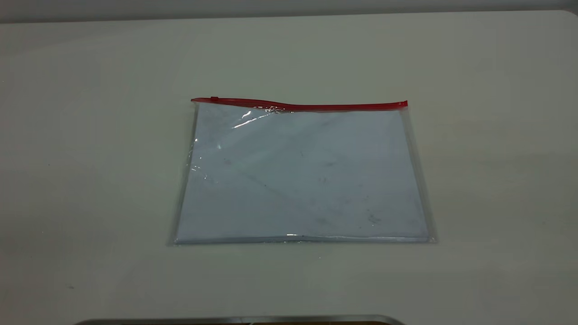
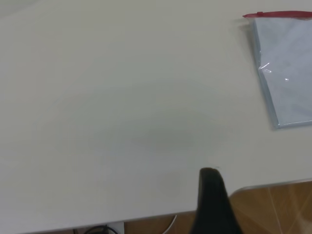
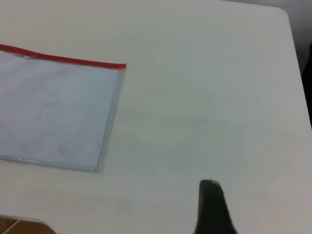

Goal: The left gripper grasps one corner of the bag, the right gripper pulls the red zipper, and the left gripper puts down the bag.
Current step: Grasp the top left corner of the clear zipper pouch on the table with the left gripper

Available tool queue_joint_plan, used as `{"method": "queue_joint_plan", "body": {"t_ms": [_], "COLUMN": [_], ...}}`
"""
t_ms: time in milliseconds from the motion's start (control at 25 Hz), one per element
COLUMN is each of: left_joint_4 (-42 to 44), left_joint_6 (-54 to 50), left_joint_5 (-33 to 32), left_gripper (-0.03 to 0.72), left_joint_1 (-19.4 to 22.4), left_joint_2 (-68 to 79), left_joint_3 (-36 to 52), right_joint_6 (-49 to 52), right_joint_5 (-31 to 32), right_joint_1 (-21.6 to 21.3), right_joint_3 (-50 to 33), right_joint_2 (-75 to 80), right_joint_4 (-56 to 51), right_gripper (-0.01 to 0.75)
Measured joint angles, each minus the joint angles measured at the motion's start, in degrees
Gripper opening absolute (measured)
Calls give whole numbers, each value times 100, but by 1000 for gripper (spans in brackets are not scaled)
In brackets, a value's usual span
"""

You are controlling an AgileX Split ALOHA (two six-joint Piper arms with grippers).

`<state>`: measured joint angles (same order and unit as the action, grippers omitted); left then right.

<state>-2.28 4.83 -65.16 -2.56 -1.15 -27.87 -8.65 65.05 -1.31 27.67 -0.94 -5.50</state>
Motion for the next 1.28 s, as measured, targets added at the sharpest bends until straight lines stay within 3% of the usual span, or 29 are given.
{"method": "queue_joint_plan", "body": {"t_ms": [160,360,720,1000,1280], "left_joint_4": [0,5,-945,-1894,-2949], "left_joint_6": [-63,-281,-200,867,2303], "left_joint_5": [12,354,1971,3399,3533], "left_gripper": [568,568,568,568,568], "left_joint_1": [0,0,0,0,5], "left_joint_2": [242,1732,5203,7763,9923], "left_joint_3": [-129,-817,-1656,-2124,-3003], "right_joint_6": [7,244,199,184,-417], "right_joint_5": [-30,-71,-984,-1935,-2600], "right_joint_1": [0,0,0,0,0], "right_joint_3": [0,539,1286,1286,1286], "right_joint_2": [0,476,2918,4554,5958], "right_joint_4": [-109,-372,-495,-597,-886], "right_gripper": [522,522,522,522,522]}}
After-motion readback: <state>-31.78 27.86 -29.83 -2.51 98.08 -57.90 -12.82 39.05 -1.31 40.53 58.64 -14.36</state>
